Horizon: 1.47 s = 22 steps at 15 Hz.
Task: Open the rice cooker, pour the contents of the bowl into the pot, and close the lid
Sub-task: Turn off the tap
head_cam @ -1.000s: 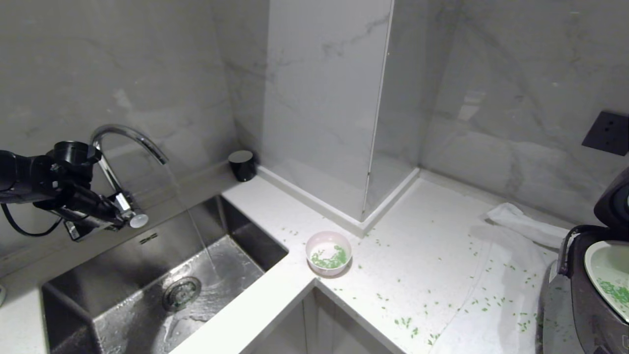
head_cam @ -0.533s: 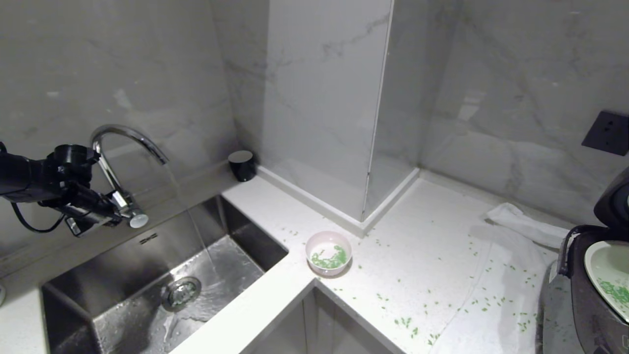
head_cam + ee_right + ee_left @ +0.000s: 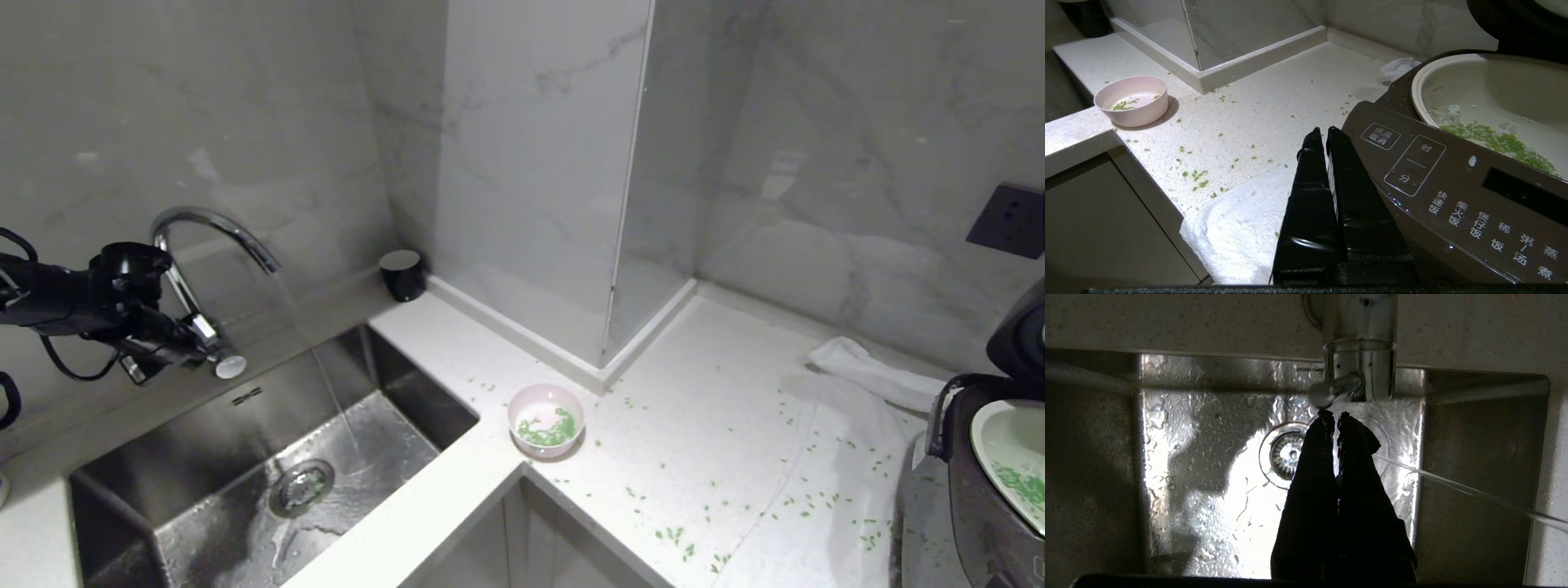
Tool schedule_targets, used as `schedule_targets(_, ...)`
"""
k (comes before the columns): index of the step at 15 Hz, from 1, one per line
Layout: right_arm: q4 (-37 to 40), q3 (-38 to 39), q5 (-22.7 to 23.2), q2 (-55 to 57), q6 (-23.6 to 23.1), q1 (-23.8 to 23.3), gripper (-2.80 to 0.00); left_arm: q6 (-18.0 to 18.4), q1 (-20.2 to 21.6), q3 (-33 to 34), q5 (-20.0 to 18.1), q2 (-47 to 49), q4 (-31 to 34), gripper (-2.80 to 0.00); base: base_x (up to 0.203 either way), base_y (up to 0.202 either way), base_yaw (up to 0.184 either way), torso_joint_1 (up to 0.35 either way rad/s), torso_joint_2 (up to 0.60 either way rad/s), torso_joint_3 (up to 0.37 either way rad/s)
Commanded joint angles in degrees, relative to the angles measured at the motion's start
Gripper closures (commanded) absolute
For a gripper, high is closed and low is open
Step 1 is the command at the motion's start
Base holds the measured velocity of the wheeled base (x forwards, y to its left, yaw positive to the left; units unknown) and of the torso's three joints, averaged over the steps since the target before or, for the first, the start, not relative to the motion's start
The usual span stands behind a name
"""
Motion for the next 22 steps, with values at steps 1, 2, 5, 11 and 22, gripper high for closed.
schedule_targets(1, 0.0, 0.0, 0.0, 0.0, 0.0, 0.0, 0.0, -1.0, 0.3, -2.4, 0.3, 1.8, 0.0, 0.0, 0.0, 0.0, 0.0, 0.0, 0.0, 0.0)
schedule_targets(2, 0.0, 0.0, 0.0, 0.0, 0.0, 0.0, 0.0, -2.5, 0.3, -3.2, 0.5, 1.9, 0.0, 0.0, 0.0, 0.0, 0.0, 0.0, 0.0, 0.0)
schedule_targets(5, 0.0, 0.0, 0.0, 0.0, 0.0, 0.0, 0.0, -3.4, 0.3, -4.5, 2.1, 2.3, 0.0, 0.0, 0.0, 0.0, 0.0, 0.0, 0.0, 0.0)
schedule_targets(11, 0.0, 0.0, 0.0, 0.0, 0.0, 0.0, 0.0, -3.9, 0.6, -5.3, 6.4, 3.0, -3.3, 0.0, 0.0, 0.0, 0.0, 0.0, 0.0, 0.0)
schedule_targets(22, 0.0, 0.0, 0.0, 0.0, 0.0, 0.0, 0.0, -4.0, -3.9, 17.7, -4.5, -15.0, -3.1, 0.0, 0.0, 0.0, 0.0, 0.0, 0.0, 0.0)
